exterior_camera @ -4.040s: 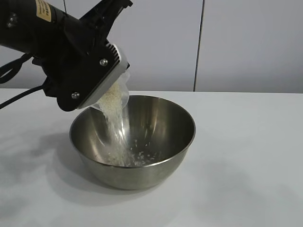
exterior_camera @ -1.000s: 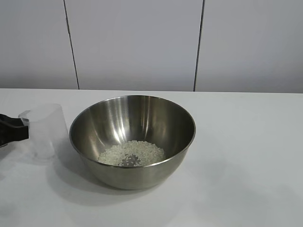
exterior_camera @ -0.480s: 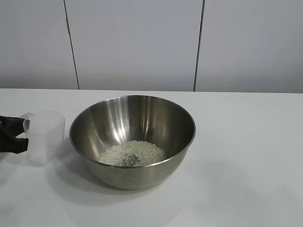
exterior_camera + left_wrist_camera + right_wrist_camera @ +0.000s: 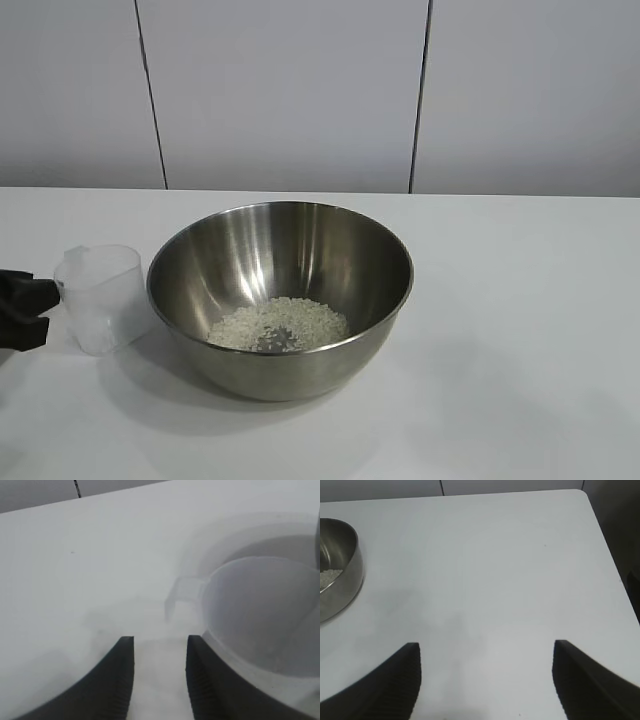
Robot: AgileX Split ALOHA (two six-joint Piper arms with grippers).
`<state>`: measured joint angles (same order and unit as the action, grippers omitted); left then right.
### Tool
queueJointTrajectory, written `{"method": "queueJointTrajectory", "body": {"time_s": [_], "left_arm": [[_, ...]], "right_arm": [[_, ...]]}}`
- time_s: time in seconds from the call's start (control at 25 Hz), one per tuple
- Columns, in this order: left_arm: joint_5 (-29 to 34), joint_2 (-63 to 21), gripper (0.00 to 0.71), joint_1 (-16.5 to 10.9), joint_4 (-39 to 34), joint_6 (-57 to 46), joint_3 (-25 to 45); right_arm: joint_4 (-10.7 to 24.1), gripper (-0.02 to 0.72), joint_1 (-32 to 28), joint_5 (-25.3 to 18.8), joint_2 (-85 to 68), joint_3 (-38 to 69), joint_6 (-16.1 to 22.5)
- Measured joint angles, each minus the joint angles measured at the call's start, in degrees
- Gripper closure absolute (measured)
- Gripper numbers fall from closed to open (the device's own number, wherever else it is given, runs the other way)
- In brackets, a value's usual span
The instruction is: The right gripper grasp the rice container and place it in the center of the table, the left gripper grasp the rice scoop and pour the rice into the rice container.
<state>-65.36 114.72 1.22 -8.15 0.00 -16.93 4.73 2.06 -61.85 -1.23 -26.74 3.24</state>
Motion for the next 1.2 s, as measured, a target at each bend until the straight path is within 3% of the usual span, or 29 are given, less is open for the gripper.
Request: {"method": "queueJointTrajectory", "body": {"time_s": [0.36,0.56,0.72,0.96,1.2], "left_arm": [[-0.6,-0.2,0.443,-0.5,2.8,0.3,-0.3],[-0.6,-0.2,0.443,-4.6,3.6,0.3,-2.6],[-0.2,-0.2,0.442,-10.0,0.5,0.0,-7.1],[14.9,-2.4,0.442,-17.5,-11.7,-8.4,-17.6],[36.7,-14.7,0.420,-23.4,-27.3,-26.4,-28.4]], "right_arm": [[0.0,0.201,0.0,0.0,0.0,0.0,0.0],[0.0,0.201,0.0,0.0,0.0,0.0,0.0],[0.0,0.201,0.0,0.0,0.0,0.0,0.0],[0.0,0.201,0.0,-0.1,0.0,0.0,0.0],[0.0,0.201,0.0,-0.1,0.0,0.0,0.0]]}}
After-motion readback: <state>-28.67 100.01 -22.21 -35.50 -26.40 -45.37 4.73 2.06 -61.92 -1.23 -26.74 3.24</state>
